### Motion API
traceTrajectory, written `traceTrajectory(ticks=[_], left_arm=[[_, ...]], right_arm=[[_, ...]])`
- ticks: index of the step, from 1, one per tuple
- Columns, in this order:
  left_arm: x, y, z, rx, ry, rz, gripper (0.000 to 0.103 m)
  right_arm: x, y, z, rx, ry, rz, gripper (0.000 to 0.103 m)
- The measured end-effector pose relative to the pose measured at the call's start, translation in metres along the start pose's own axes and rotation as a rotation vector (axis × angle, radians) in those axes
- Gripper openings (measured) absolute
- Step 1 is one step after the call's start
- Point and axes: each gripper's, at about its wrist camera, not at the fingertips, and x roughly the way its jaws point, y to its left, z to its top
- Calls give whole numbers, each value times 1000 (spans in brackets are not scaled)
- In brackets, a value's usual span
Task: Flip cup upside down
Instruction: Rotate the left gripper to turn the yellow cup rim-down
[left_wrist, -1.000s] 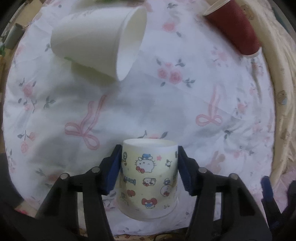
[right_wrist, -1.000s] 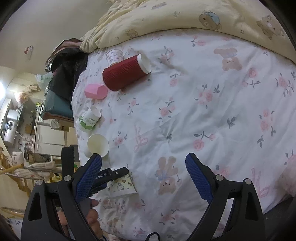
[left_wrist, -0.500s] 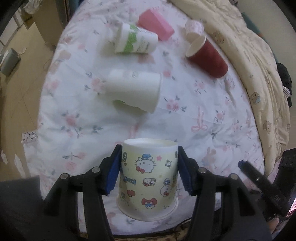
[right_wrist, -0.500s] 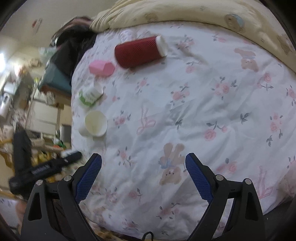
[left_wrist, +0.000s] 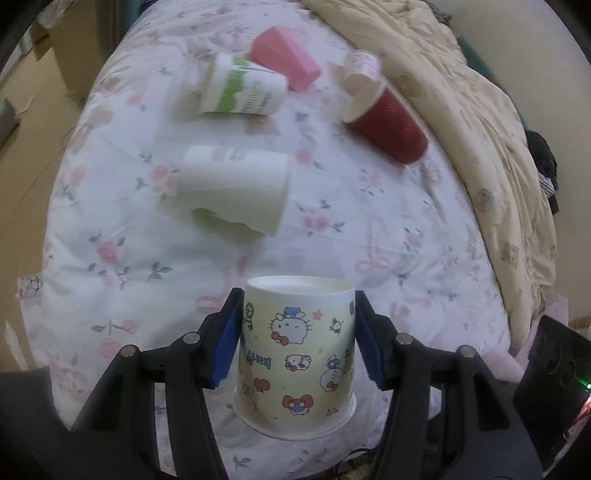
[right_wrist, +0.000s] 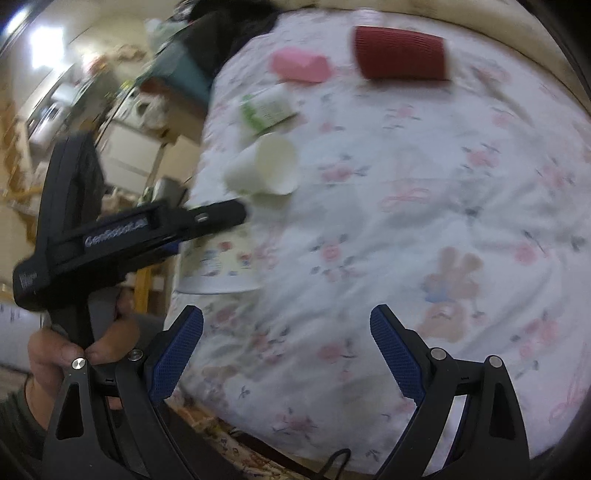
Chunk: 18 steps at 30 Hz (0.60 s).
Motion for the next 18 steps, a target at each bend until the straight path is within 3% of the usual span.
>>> traceTrajectory(ticks=[4, 11, 18], left_arm=[[1, -9, -5, 26, 12, -15, 53], [-3, -14, -9, 40, 21, -36, 54], [-6, -17, -9, 62, 44, -56, 54]], right_arm=[[9, 12, 1, -35, 16, 43, 94], [21, 6, 1, -14, 48, 29, 94], [22, -14, 4, 47, 47, -60, 94]])
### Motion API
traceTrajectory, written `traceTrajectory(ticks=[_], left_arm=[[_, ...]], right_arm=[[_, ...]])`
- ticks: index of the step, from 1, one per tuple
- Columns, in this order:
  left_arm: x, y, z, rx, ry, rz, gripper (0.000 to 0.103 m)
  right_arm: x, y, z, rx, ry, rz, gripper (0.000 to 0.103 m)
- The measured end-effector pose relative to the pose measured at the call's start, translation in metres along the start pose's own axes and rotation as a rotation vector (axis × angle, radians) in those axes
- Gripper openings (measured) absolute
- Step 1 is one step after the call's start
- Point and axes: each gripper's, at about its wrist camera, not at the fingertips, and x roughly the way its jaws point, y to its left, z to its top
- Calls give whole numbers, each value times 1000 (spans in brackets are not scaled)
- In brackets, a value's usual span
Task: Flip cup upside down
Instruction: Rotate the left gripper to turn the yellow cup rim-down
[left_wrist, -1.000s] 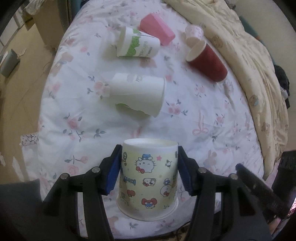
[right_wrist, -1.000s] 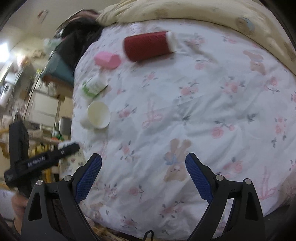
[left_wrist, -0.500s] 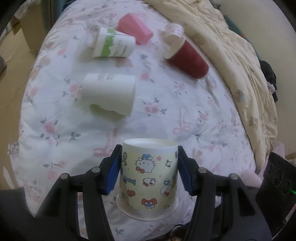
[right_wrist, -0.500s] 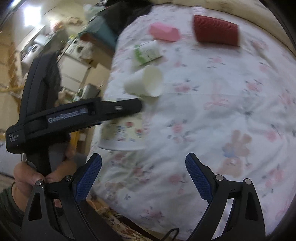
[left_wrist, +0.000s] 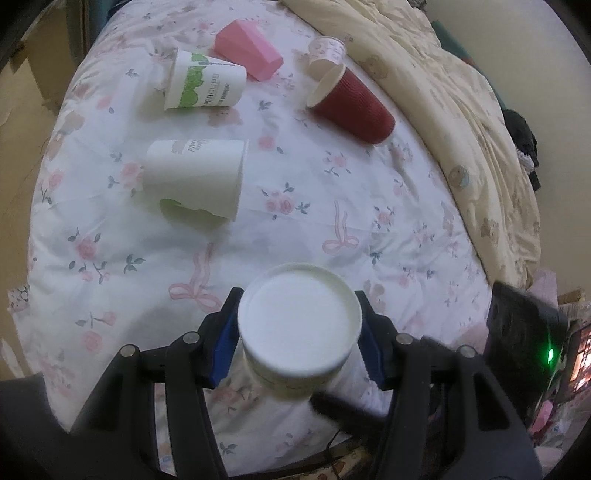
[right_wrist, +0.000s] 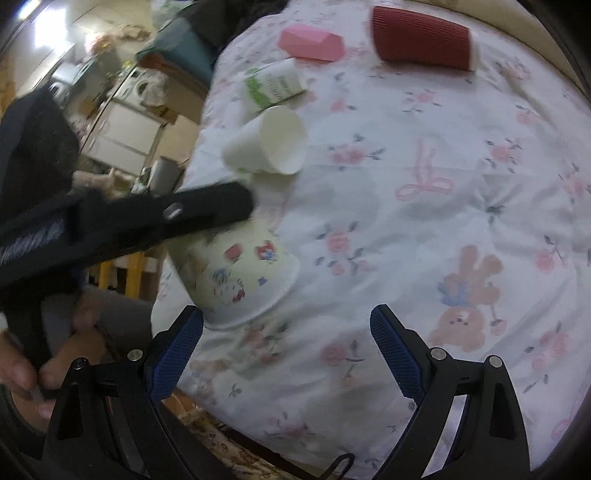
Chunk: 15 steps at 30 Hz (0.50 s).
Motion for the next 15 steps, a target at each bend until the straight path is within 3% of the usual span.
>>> traceTrajectory(ticks=[5, 7, 12, 15], left_arm=[[-5, -5, 0, 34, -20, 28, 53], [-6, -6, 2, 49, -36, 98, 53], [6, -8, 13, 25, -16, 240, 53], [18, -16, 18, 21, -28, 278, 53]], right_arm=[[-1, -13, 3, 44, 0, -44, 94], [-8, -15, 3, 53, -9, -27, 94], [-65, -36, 0, 130, -191, -107, 94], [-93, -55, -1, 214, -280, -136, 95]])
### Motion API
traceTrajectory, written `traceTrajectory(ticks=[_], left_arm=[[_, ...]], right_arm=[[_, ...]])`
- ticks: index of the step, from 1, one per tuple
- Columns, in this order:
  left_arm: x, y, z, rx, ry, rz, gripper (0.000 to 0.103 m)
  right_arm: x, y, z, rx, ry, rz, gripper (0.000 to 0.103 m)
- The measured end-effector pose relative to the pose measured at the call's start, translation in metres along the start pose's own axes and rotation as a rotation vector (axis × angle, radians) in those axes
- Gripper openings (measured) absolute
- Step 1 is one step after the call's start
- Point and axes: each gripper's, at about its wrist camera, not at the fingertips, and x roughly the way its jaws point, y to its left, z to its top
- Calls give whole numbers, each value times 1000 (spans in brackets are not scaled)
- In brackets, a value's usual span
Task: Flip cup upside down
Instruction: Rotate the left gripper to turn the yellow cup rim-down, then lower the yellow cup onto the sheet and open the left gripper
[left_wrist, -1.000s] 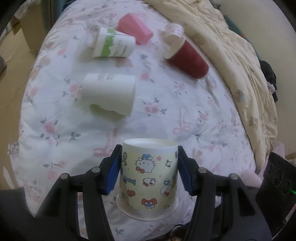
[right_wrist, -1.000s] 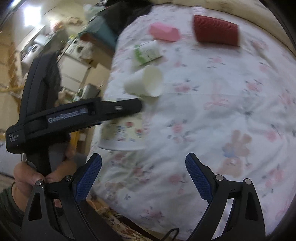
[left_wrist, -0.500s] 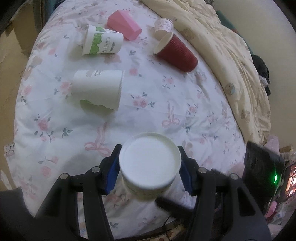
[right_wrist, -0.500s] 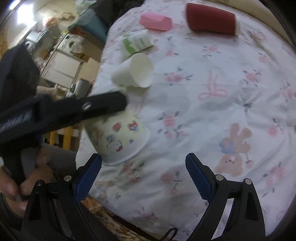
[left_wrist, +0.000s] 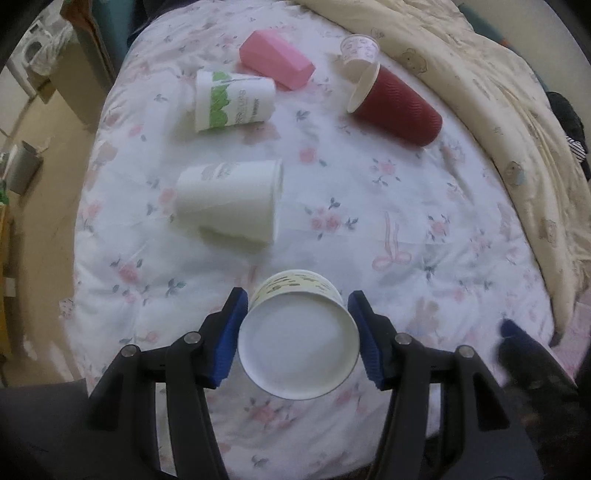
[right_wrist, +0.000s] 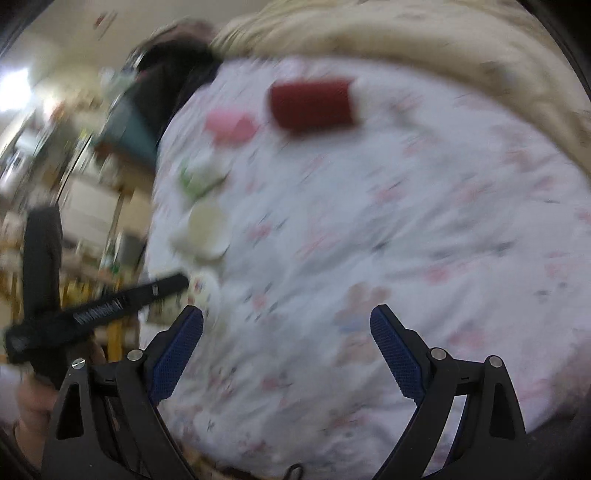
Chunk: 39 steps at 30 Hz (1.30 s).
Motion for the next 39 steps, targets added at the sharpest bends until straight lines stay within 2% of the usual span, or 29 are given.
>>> traceTrajectory(ticks=[4, 8, 13, 21, 22, 23, 25, 28, 33, 35, 39], left_arm=[[23, -13, 4, -55, 17, 39, 53], [50, -20, 9, -95, 54, 71, 53], [55, -26, 15, -98, 24, 118, 53], [61, -31, 16, -61, 35, 134, 55], [62, -31, 15, -59, 42, 131, 61], [62, -30, 15, -56, 45, 131, 72], [58, -30, 14, -54, 24, 130, 82], [47, -30, 13, -37, -29, 146, 82], [30, -28, 12, -34, -59, 114, 83], [20, -28, 10, -25, -79, 100, 96], [-2, -24, 6, -10, -126, 58, 103]], right_arm=[[-18, -24, 11, 101, -61, 24, 95], [-23, -33, 14, 157, -66, 80, 95], [-22, -25, 16, 149, -59, 119, 95], [-20, -18, 16, 134, -51, 136, 95], [-19, -17, 16, 132, -47, 135, 95], [-18, -16, 15, 129, -45, 132, 95], [-17, -14, 14, 119, -42, 126, 95], [-15, -12, 14, 109, -39, 116, 95], [-10, -7, 14, 86, -35, 103, 95], [-10, -5, 15, 72, -44, 99, 95], [-12, 1, 15, 40, -69, 92, 95]])
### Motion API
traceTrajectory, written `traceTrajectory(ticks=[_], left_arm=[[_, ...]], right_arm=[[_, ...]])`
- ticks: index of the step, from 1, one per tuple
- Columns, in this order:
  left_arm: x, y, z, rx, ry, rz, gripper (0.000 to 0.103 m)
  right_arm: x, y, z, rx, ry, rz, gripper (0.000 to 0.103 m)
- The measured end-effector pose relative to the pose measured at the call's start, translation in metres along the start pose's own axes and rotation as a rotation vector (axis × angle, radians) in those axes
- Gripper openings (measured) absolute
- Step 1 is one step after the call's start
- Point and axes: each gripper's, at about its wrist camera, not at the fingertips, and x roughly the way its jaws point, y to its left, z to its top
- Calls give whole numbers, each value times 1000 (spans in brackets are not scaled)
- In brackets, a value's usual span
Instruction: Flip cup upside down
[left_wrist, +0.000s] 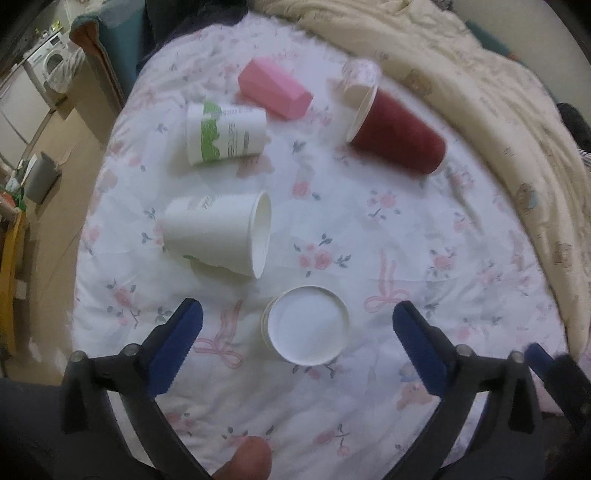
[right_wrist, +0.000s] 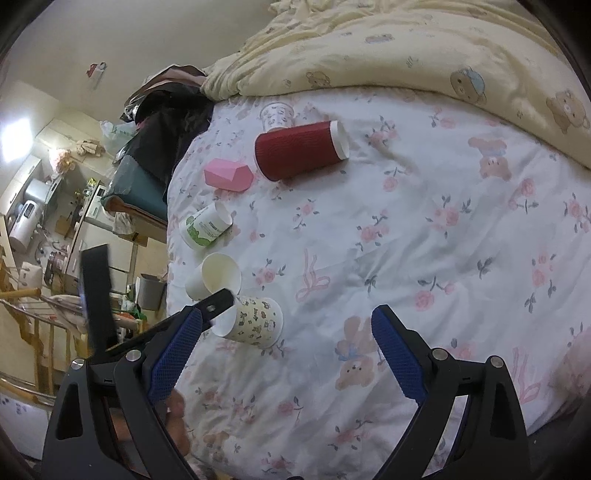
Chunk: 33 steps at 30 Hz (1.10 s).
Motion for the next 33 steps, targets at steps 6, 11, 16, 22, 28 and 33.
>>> traceTrajectory(ticks=[6, 11, 16, 22, 28, 33], left_arm=[[-53, 12, 1, 27, -146, -20, 103], [-94, 23, -19, 121, -323, 73, 103], [-119, 52, -40, 121, -381, 64, 103], [-132, 78, -64, 70, -411, 96, 103], [-120, 88, -93, 54, -382, 105, 103], [-104, 92, -110, 25, -338, 65, 103]], right_arm=[[-5, 9, -2, -48, -45, -22, 95], [-15, 23, -7, -125, -101, -52, 99], [-24, 37, -19, -191, -148, -75, 102], [-35, 60, -44, -310, -204, -139, 102], [-37, 71, -73, -372, -247, -183, 102], [-30, 81, -96, -427, -283, -223, 102]])
